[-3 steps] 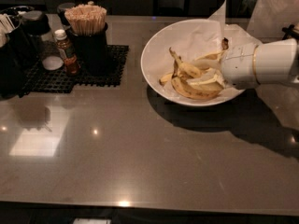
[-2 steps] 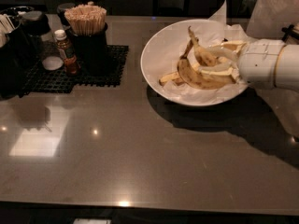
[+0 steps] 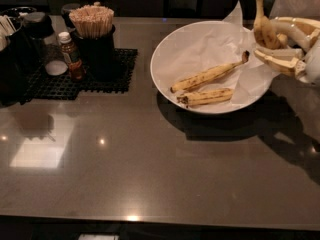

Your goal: Pick banana from white bowl

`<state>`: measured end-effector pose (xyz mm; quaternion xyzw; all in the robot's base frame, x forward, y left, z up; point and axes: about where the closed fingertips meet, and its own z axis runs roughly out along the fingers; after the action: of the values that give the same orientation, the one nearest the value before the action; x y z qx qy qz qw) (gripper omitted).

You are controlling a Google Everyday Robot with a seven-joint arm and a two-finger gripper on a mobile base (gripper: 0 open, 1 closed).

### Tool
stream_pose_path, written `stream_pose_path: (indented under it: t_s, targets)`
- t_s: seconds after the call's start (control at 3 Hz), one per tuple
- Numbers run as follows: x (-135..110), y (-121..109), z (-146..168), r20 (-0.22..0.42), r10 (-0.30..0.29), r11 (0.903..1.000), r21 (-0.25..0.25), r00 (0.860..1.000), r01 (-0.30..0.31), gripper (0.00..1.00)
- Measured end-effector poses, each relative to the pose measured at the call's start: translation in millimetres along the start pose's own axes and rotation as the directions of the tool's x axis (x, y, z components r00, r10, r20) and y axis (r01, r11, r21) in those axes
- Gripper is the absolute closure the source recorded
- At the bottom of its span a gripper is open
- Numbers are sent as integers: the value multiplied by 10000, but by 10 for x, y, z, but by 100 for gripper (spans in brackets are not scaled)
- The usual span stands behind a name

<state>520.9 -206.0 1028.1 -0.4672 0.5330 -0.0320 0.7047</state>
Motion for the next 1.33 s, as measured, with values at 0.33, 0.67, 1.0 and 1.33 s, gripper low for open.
stream_pose_path:
  t_s: [0.33,0.67,1.0,1.33]
  targets:
    - [-137,-104,-303,1090,-362,9945,1017,9934,251,100]
    - [-411,-49,-543,2967,-1083,9842,1662,9488,604,100]
    - [-803,34,-690,5329,-2253,9676,2204,8156,1233,100]
    - [-1174,117,-781,7065,-3103,9501,2532,6360,1822,100]
